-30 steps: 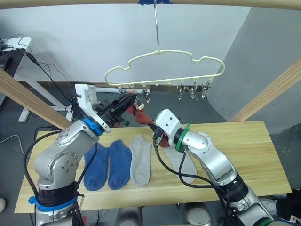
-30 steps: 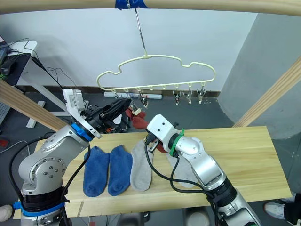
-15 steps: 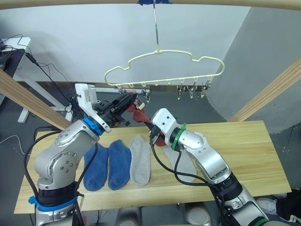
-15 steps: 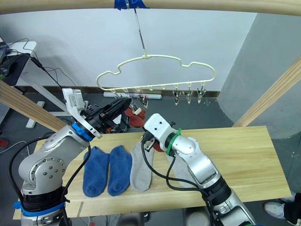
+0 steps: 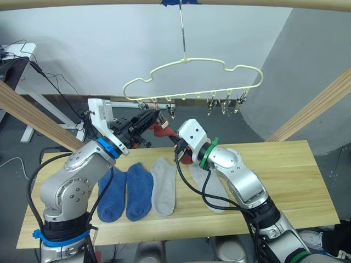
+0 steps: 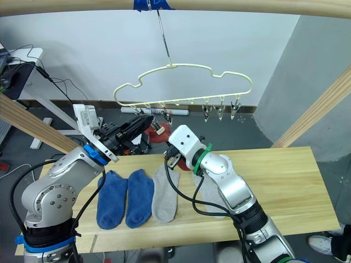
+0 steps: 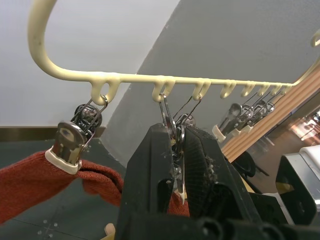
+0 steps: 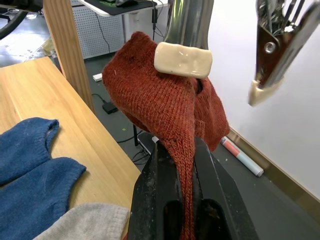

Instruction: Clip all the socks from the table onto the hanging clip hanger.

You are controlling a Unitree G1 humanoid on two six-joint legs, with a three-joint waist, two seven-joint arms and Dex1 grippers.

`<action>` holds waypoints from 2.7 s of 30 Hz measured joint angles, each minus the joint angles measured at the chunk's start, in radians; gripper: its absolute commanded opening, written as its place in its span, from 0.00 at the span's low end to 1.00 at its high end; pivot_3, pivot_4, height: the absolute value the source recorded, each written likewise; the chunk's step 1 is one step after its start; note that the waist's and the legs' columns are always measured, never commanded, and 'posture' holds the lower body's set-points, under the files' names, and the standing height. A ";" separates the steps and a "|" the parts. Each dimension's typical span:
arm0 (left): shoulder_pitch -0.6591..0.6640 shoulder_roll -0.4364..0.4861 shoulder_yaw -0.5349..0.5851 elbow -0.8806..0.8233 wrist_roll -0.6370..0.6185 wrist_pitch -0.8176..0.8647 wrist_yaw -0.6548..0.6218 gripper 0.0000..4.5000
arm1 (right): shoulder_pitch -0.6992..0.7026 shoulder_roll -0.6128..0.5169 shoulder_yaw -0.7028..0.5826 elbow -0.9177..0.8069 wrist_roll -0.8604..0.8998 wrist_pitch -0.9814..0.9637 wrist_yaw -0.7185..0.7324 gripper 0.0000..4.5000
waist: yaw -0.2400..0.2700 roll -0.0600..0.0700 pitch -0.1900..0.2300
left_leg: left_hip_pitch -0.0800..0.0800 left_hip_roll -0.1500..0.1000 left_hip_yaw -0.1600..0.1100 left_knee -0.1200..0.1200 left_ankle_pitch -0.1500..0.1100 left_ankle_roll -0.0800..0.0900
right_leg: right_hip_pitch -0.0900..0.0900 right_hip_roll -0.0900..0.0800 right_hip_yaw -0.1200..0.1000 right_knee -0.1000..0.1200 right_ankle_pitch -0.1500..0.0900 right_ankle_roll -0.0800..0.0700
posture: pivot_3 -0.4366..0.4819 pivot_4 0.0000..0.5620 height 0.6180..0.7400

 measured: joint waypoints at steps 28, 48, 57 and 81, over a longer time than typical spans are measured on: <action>0.101 0.046 -0.049 -0.001 0.224 -0.192 -0.096 0.75 | 0.009 -0.084 0.023 -0.055 0.017 0.053 0.115 0.57 | 0.000 0.000 0.000 | -0.001 0.000 0.000 -0.001 0.000 0.000 | -0.001 -0.001 0.000 -0.002 0.000 0.000 | 0.24 0.58 1.00; 0.166 -0.194 -0.264 0.004 0.565 -0.532 -0.017 0.75 | 0.270 -0.540 -0.540 -0.484 0.552 0.192 0.391 0.57 | 0.000 0.000 0.000 | -0.002 -0.003 0.004 0.001 0.000 0.001 | 0.001 -0.001 -0.001 -0.002 0.001 0.001 | 0.16 0.57 1.00; 0.170 -0.212 -0.289 0.018 0.603 -0.570 -0.020 0.75 | 0.306 -0.703 -0.653 -0.481 0.700 0.220 0.464 0.57 | -0.004 0.001 0.000 | -0.002 -0.005 0.006 0.001 0.000 0.001 | 0.001 0.000 0.000 -0.001 0.001 0.001 | 0.14 0.56 1.00; 0.112 -0.339 -0.316 0.142 0.744 -0.612 0.135 0.75 | 0.263 -0.726 -0.587 -0.462 0.713 0.194 0.407 0.57 | -0.004 0.001 0.000 | -0.002 -0.006 0.007 0.002 0.000 0.001 | 0.001 0.000 0.000 -0.002 0.002 0.002 | 0.13 0.56 1.00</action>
